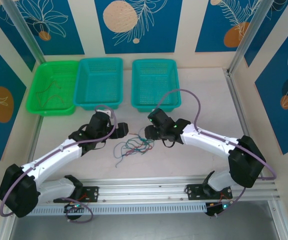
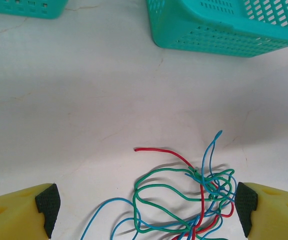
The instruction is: Untangle the cables
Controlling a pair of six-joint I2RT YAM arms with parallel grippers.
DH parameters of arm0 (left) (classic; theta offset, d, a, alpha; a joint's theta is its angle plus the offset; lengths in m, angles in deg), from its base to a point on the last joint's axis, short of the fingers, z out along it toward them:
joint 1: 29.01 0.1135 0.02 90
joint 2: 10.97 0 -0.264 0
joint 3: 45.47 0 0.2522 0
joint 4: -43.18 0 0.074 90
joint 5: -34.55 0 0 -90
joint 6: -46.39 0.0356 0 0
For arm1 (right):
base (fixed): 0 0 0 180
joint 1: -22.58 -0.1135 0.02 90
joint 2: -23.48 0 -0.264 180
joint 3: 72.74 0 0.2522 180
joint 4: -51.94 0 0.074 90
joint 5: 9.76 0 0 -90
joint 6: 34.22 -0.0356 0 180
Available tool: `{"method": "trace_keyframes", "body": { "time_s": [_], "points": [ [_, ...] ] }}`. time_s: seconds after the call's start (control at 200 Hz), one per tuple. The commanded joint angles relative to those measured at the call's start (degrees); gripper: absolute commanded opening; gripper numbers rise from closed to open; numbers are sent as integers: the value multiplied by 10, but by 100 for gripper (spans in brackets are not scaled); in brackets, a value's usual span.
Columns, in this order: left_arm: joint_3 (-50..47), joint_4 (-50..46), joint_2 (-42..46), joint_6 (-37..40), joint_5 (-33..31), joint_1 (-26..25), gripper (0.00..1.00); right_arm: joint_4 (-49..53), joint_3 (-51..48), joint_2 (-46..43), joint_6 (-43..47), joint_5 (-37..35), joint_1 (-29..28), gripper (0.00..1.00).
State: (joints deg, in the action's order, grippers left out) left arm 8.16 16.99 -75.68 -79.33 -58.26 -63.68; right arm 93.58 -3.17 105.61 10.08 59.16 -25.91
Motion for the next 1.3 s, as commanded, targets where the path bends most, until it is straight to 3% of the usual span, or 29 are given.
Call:
{"method": "trace_keyframes", "body": {
  "time_s": [0.0, 0.07, 0.135, 0.39, 0.65, 0.715, 0.82, 0.865, 0.905, 1.07, 1.29],
  "points": [
    [-9, 17, -4, -11, -3, 5, 91, 87, -9, 0, -291, -26, -66, 52],
    [-12, 16, -2, -8, -11, 6, 91, 69, -5, 15, -330, -22, -102, 76],
    [-14, 13, 3, -3, -18, 6, 92, 62, 14, 44, -333, -10, -113, 81],
    [-30, 17, 29, 8, -35, 8, 93, 138, 135, 196, -348, -31, -104, 83],
    [-32, 20, 31, 29, -33, 8, 95, 142, 177, 297, -338, -19, -99, 84],
    [-31, 17, 31, 26, -34, 9, 95, 134, 168, 302, -321, -18, -94, 74],
    [-27, 9, 25, 14, -23, 14, 94, 85, 127, 277, -261, -18, -83, 45],
    [-26, 7, 20, 11, -15, 17, 93, 62, 109, 265, -223, -14, -74, 27],
    [-24, 5, 16, 8, -8, 19, 92, 45, 94, 254, -185, -8, -64, 20],
    [-33, 30, 2, 35, 43, 24, 84, -29, 34, 210, 12, 79, 1, 9],
    [-81, 141, -13, 144, 195, 24, 75, -112, -54, 118, 205, 209, 95, 1]
  ]
}}
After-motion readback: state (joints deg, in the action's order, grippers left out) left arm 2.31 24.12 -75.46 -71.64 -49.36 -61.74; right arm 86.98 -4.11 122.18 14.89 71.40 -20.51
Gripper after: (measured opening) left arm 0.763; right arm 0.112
